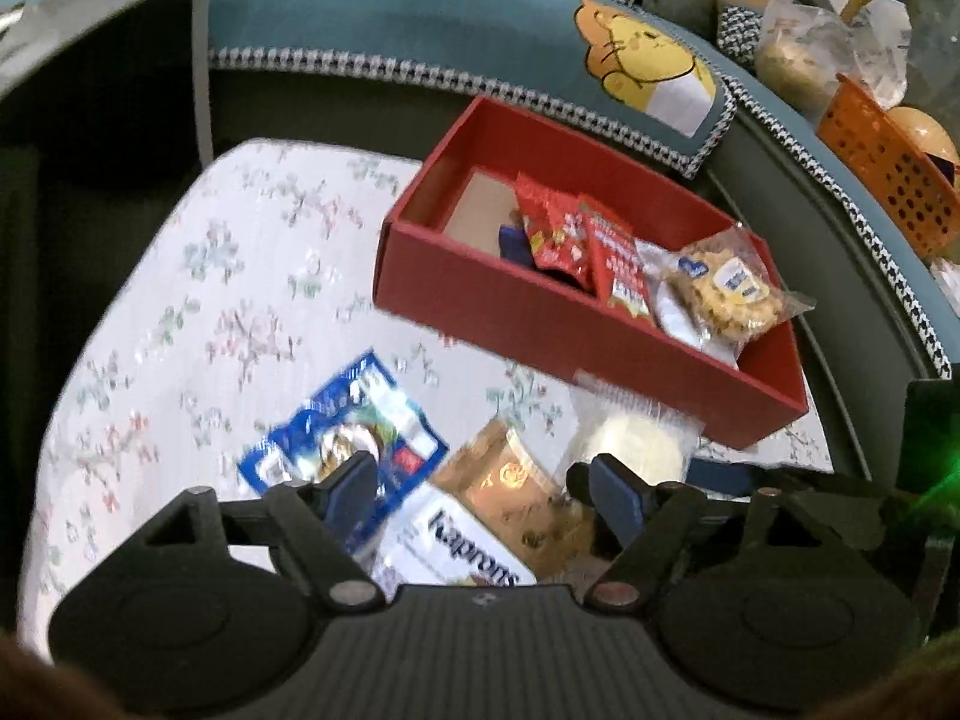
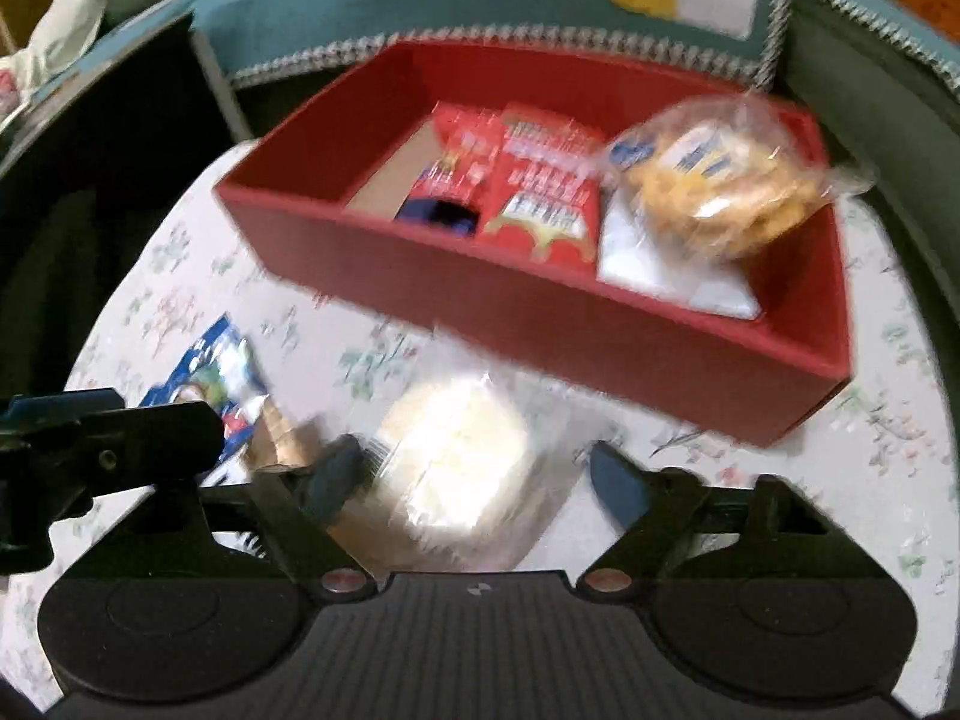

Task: Organize snacks
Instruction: 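Move back to the table and grasp the white bun pouch with the right tool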

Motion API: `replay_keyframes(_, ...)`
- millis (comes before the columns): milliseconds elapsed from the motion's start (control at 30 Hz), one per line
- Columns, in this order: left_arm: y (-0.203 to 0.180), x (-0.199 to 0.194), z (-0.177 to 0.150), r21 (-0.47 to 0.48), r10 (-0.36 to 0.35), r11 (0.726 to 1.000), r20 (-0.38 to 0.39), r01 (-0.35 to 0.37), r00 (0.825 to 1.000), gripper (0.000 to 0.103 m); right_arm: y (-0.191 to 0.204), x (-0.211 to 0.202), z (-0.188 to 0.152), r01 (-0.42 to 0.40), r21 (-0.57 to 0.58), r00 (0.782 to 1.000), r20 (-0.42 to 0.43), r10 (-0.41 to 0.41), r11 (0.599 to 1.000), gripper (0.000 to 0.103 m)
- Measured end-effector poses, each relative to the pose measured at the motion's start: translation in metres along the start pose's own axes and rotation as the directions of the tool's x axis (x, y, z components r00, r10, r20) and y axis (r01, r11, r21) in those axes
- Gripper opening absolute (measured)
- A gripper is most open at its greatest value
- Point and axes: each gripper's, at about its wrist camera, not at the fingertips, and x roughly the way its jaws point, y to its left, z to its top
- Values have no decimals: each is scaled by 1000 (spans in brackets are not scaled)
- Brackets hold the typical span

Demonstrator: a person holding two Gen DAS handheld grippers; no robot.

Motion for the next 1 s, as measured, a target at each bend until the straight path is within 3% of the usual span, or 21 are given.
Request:
replay_keyframes(233,8,4,-25,-71,-4,997,-61,0,998,86,-15,-16,-18,10,-48,1000,-22,-11,999,65)
replay_keyframes(467,9,27,-41,-183,86,978,-104,-104,991,87,-34,-45,-42,64,-94,998,7,-64,993,64)
replay_keyframes(533,6,34,-43,-222,109,967,-83,-125,991,94,-36,-49,-47,53,-102,999,4,-53,993,65)
replay_keyframes(667,-12,39,-45,-165,184,968,-54,-191,981,92,-40,-48,-51,43,-112,999,-15,-45,993,65)
replay_keyframes(733,-20,38,-49,-96,201,974,-56,-205,978,83,-41,-49,-53,37,-121,999,-19,-39,992,65)
replay_keyframes(833,-26,30,-59,-11,182,983,-72,-183,981,73,-43,-53,-57,35,-131,999,-18,-38,991,65)
replay_keyframes(1000,-30,12,-83,50,111,993,-133,-106,985,72,-47,-61,-69,40,-142,999,-28,-45,989,65)
